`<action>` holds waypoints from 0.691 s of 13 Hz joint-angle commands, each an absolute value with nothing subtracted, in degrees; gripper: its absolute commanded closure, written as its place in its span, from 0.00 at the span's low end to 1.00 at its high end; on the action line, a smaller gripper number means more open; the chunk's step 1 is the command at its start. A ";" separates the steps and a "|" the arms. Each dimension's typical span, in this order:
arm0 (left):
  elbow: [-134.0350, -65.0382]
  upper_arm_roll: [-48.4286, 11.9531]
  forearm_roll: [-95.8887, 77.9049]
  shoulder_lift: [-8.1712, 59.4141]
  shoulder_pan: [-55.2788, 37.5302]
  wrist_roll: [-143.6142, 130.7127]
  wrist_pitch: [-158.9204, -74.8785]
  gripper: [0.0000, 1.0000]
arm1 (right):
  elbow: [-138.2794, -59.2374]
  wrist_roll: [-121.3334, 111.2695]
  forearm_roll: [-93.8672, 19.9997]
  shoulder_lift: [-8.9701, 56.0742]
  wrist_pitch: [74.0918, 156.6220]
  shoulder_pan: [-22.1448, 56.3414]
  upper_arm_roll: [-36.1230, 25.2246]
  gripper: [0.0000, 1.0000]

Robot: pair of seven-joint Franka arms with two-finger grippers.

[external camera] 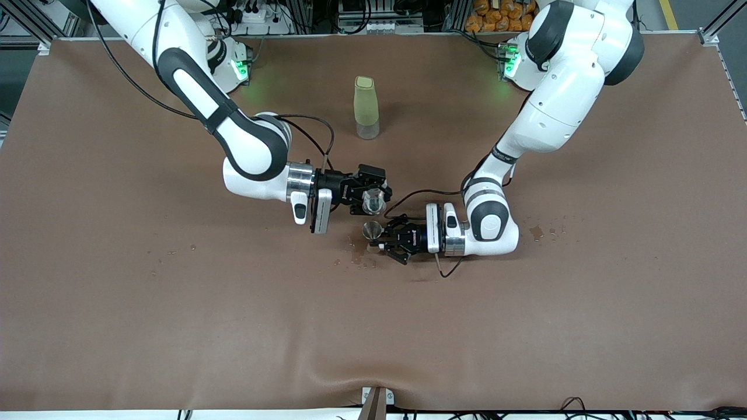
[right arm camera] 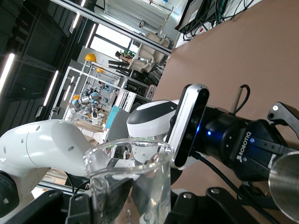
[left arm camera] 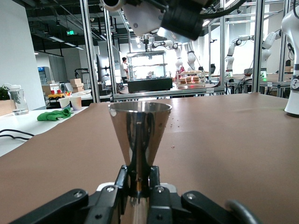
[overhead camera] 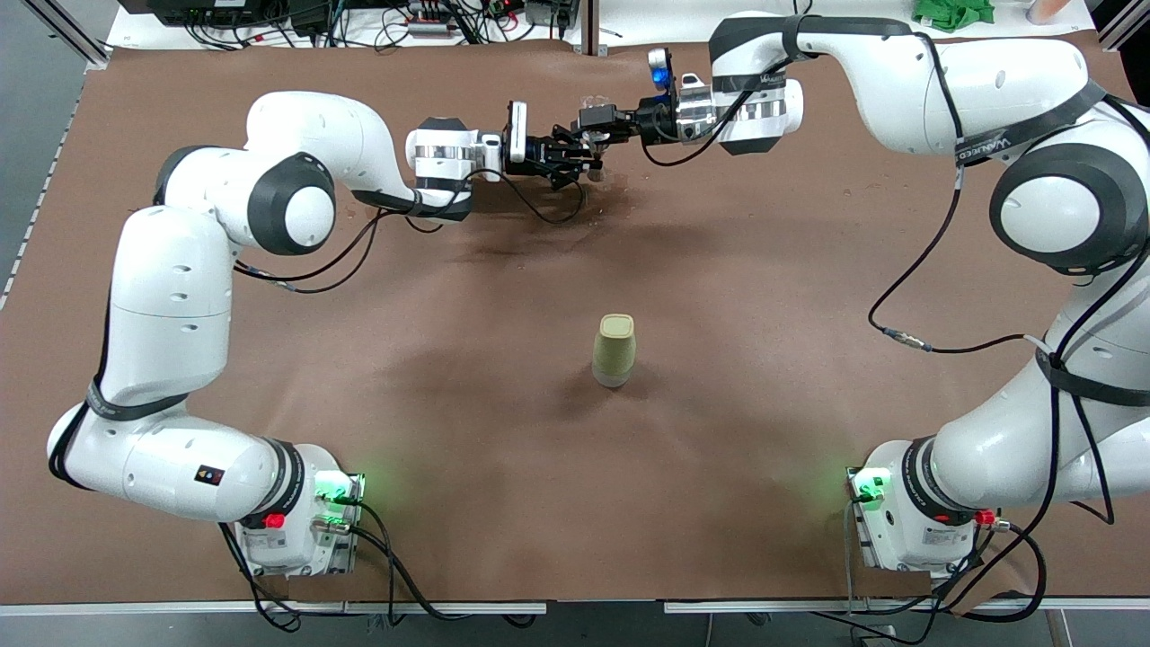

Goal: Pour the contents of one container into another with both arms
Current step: 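Tilt the beaker with the right gripper, pouring into the jigger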

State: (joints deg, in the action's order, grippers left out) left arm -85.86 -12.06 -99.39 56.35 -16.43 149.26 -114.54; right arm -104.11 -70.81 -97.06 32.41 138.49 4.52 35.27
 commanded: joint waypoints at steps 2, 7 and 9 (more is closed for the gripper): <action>-87.71 -12.13 -100.46 55.81 -15.47 151.35 -113.38 1.00 | -105.38 -67.16 -99.23 30.94 138.08 5.10 35.15 1.00; -87.80 -12.13 -100.46 55.72 -15.47 151.79 -113.38 1.00 | -105.21 -61.36 -99.32 31.02 136.33 5.45 35.16 1.00; -87.80 -12.13 -100.46 55.81 -15.47 151.79 -113.29 1.00 | -104.94 -60.12 -99.32 31.29 136.14 5.45 35.16 1.00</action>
